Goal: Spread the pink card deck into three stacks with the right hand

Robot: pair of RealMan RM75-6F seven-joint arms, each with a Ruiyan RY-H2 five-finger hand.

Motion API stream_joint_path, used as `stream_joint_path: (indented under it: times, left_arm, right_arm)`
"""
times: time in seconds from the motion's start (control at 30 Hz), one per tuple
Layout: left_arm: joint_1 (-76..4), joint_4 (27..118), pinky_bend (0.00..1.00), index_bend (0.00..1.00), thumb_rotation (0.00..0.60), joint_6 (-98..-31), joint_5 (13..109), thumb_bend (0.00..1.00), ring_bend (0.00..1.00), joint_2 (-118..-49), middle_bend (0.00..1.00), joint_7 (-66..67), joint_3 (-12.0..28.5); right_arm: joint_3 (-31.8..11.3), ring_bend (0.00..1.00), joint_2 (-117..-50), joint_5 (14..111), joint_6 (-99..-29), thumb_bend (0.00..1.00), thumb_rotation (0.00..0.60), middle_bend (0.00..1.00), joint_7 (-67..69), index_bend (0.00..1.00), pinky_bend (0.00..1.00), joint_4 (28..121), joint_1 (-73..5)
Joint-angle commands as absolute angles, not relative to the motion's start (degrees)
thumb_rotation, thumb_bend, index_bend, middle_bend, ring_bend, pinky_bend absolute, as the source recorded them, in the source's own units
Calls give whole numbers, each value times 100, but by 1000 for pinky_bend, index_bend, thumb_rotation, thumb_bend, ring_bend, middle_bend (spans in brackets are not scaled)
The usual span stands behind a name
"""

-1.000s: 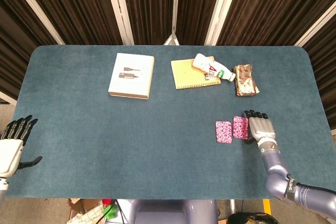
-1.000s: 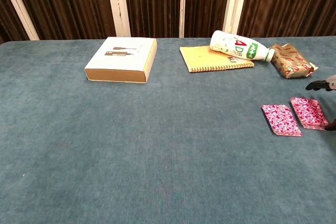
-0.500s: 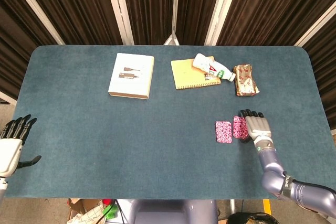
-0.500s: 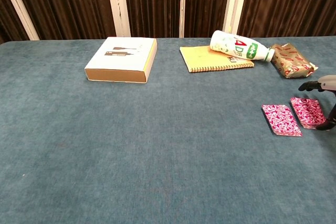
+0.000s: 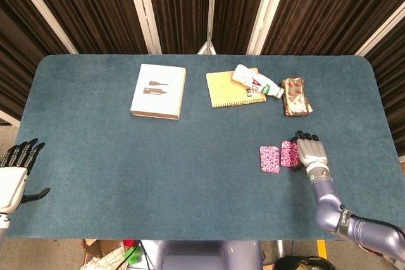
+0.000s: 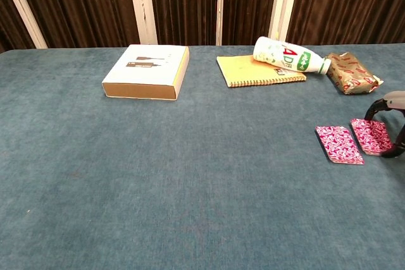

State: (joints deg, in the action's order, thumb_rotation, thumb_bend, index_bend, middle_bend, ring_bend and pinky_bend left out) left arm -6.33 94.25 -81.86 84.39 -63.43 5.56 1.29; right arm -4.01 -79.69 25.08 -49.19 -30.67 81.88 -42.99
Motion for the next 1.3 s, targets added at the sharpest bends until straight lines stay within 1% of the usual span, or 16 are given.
stream_joint_path:
  times: [0.03,0.43,0.53,0.63,0.73,0.83,1.13,1.3]
  left_arm:
    - [-633,9430,0,0,600,-8181,8434,23,0,-6342,0,559,128]
    - [-634,9442,0,0,600,-8160,8414,23,0,-6329,0,565,125]
    - [-633,9446,0,0,600,-8164,8418,24,0,-6327,0,560,124]
    - [-632,9445,0,0,600,-8166,8422,23,0,-6328,0,551,124]
    - [-628,9444,0,0,600,-8179,8430,23,0,-6327,0,536,125]
    - [-625,9438,0,0,600,-8192,8443,23,0,-6326,0,517,124]
    - [-622,9436,0,0,600,-8202,8454,23,0,-6330,0,512,123]
    - [-624,9443,0,0,600,-8197,8460,23,0,-6336,0,531,119]
  right_arm:
    - [-411,0,-7967,2557,-4931,239,600,57,-3026,400,0,8187,-4280]
    - [-381,0,-7985,2607,-4908,240,600,70,-2974,412,0,8173,-4248]
    - [-399,0,-7987,2681,-4945,248,600,91,-2930,454,0,8182,-4231]
    - [-420,0,-7980,2801,-4982,286,600,108,-2866,502,0,8205,-4205]
    - [-482,0,-7915,3004,-5049,318,600,119,-2741,530,0,8295,-4166]
    - [-522,0,-7834,3133,-5090,330,600,125,-2655,544,0,8361,-4131]
    - [-515,0,-7495,3259,-5185,330,600,125,-2573,547,0,8502,-4006]
    - [-444,0,-7396,3158,-5063,329,600,125,-2540,547,0,8380,-3928]
